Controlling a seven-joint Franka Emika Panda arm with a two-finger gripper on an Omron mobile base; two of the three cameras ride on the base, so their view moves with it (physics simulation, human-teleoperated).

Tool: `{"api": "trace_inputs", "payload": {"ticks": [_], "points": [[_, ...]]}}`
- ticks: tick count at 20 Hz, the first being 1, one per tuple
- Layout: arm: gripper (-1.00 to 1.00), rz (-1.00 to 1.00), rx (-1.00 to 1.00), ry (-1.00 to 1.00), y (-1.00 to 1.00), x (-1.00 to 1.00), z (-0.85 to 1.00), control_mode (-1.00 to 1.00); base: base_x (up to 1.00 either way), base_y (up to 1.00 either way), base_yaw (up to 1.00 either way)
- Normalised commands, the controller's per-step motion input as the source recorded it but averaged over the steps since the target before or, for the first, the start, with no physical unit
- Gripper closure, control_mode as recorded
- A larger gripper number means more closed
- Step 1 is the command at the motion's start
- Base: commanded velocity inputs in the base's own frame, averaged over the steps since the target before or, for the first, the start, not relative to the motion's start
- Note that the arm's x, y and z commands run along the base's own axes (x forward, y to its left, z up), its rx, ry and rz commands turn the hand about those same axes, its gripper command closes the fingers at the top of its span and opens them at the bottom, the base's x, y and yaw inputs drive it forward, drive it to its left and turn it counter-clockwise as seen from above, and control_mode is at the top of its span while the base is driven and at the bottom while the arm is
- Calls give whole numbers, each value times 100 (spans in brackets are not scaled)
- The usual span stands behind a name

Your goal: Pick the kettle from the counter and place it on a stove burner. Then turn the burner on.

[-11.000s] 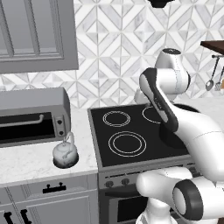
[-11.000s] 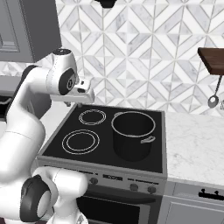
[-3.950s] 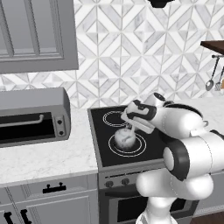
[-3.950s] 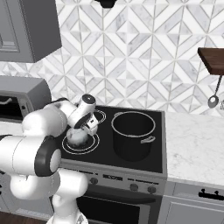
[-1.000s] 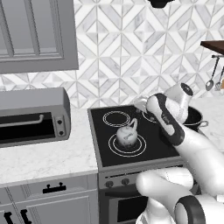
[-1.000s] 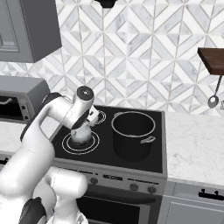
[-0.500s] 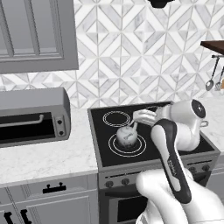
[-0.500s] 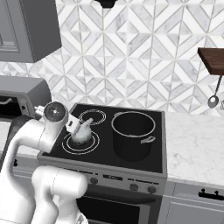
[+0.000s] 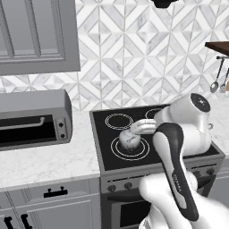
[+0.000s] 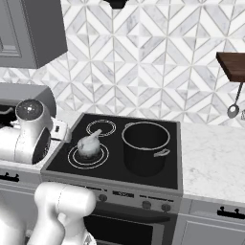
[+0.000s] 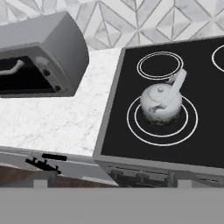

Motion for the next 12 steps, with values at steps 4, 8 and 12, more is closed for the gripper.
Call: {"api": "trace_inputs", "payload": {"ticks": [4,8,12], "points": [[-100,13,-57,0,72,-62,-71,-100,0,0,0],[-100,14,-60,-3,86,-65,-92,-100,0,0,0],[-100,9,-41,-10,82,-50,-89,-100,0,0,0]]}}
